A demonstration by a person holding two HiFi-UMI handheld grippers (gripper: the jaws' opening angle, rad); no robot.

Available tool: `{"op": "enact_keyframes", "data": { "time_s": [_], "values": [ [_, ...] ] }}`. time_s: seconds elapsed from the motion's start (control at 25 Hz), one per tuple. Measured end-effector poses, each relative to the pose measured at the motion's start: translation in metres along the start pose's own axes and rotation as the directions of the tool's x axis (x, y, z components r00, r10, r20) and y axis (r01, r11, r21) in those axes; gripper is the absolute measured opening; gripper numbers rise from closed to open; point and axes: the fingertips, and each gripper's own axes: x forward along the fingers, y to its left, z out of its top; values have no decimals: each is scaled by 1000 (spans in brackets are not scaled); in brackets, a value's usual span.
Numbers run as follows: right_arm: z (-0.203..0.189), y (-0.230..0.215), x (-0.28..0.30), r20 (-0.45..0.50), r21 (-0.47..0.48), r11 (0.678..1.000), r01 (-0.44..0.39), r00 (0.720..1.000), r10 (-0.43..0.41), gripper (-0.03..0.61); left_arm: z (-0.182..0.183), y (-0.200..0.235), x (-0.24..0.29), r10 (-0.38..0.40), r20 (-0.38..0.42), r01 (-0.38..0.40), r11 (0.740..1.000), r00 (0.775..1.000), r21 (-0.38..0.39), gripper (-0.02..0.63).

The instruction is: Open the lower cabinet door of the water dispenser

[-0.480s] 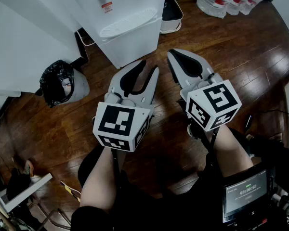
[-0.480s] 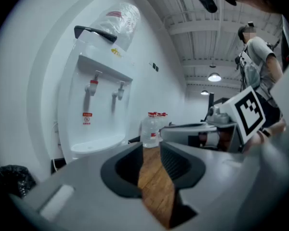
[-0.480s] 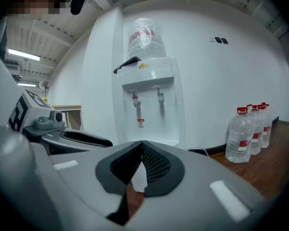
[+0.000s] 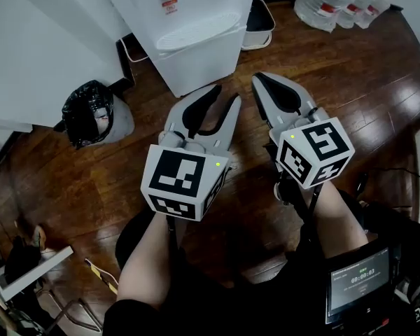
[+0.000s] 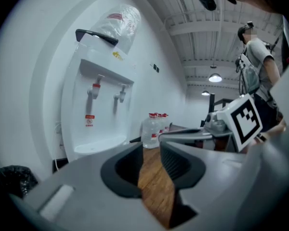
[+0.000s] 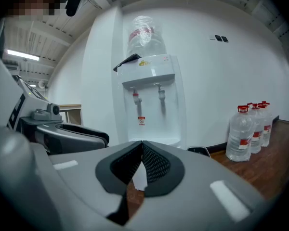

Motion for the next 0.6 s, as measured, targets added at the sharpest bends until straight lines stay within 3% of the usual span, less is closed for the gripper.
{"op": "enact_keyframes", "data": {
  "time_s": [0.28, 0.6],
  "values": [
    [-17, -17, 8, -59, -27, 1000, 10, 998, -11, 5, -10, 12, 11, 8, -31, -7, 1000, 999, 17, 135],
    [-50, -69, 49, -173, -28, 999, 26, 984, -31, 5, -43, 33, 63, -3, -169, 10, 999, 986, 39, 135]
  ]
}}
